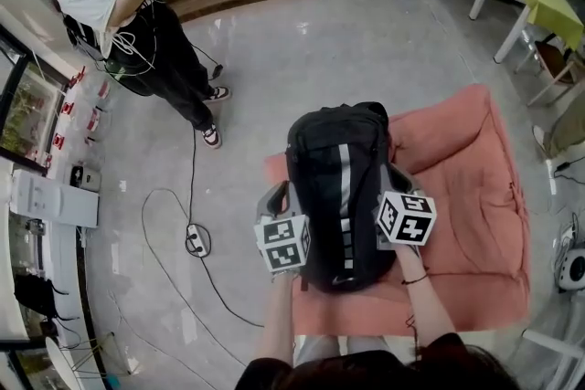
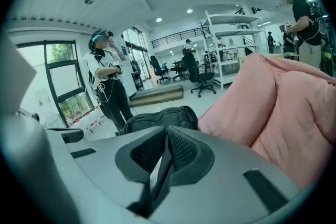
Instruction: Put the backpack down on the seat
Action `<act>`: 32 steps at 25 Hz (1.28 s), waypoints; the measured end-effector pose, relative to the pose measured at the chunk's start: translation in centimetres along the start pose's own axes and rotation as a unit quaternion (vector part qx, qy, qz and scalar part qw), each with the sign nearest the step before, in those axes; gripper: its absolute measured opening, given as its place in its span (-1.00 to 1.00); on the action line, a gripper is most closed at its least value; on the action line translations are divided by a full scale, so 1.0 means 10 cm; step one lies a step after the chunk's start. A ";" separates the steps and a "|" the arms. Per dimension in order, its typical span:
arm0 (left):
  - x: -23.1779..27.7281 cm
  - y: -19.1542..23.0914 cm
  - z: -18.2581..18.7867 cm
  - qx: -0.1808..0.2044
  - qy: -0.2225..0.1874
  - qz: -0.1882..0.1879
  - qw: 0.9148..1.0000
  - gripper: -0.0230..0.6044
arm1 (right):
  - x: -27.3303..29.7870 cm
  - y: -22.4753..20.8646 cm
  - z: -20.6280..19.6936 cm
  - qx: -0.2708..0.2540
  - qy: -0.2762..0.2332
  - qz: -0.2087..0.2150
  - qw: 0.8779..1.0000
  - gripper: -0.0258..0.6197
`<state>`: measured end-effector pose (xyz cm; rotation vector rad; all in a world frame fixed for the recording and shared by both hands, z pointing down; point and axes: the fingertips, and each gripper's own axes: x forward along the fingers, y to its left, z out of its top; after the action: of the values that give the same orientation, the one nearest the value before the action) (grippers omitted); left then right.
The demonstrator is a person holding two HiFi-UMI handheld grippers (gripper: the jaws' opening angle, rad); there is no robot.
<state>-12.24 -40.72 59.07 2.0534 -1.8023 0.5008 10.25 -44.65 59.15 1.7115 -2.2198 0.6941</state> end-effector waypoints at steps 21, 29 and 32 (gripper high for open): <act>-1.65 -0.29 0.78 -0.006 -0.122 -0.041 0.992 -0.88 | -1.70 0.79 0.80 -0.096 -0.124 0.114 0.981 -0.88; -2.26 -0.20 0.96 0.036 -0.152 -0.053 0.986 -0.88 | -2.28 0.89 0.98 -0.097 -0.166 0.135 0.972 -0.88; -2.40 -0.17 1.00 0.042 -0.166 -0.057 0.984 -0.88 | -2.43 0.90 1.06 -0.093 -0.182 0.138 0.969 -0.88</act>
<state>-13.25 -24.65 38.58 2.3985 -1.8506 0.2135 9.31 -28.06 36.64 1.5529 -2.7087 0.2209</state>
